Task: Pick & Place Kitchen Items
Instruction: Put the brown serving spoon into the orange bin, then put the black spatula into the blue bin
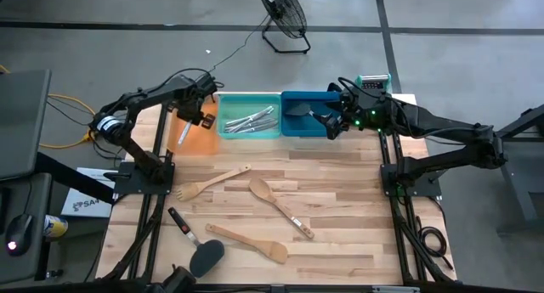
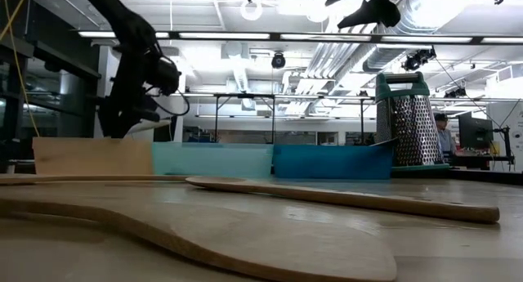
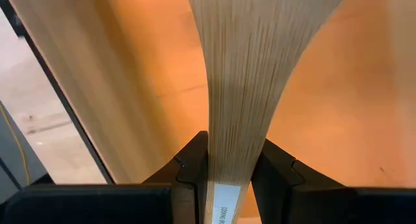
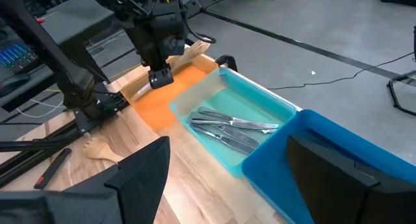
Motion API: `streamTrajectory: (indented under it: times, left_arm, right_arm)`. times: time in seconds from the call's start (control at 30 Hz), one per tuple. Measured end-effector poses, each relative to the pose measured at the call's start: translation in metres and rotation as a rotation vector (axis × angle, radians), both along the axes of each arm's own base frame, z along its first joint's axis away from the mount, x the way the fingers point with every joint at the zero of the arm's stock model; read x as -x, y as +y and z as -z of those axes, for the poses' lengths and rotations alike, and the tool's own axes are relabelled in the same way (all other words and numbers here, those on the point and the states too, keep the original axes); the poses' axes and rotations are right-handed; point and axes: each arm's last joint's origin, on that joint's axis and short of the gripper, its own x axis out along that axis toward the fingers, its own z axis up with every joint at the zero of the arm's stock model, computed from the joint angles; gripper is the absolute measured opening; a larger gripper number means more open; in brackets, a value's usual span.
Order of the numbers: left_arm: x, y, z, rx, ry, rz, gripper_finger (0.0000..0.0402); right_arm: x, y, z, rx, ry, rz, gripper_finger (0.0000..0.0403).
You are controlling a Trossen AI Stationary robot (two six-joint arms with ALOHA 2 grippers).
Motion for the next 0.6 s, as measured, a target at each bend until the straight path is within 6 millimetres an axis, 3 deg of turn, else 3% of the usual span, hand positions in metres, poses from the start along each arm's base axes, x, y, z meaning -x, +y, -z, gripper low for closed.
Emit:
streamTrajectory:
  times: [0.37, 0.6]
  left_arm:
    - [0.0087, 0.0034, 0.0093, 0.040, -0.008, 0.079, 0.0084]
    - [0.0086, 0.0036, 0.0094, 0.040, -0.004, 0.091, 0.0160]
  right_arm:
    - [0.0003, -0.0006, 0.0000, 0.013, 0.005, 0.022, 0.0300]
    - [0.0005, -0.0006, 0.0004, 0.012, 0.010, 0.022, 0.0300]
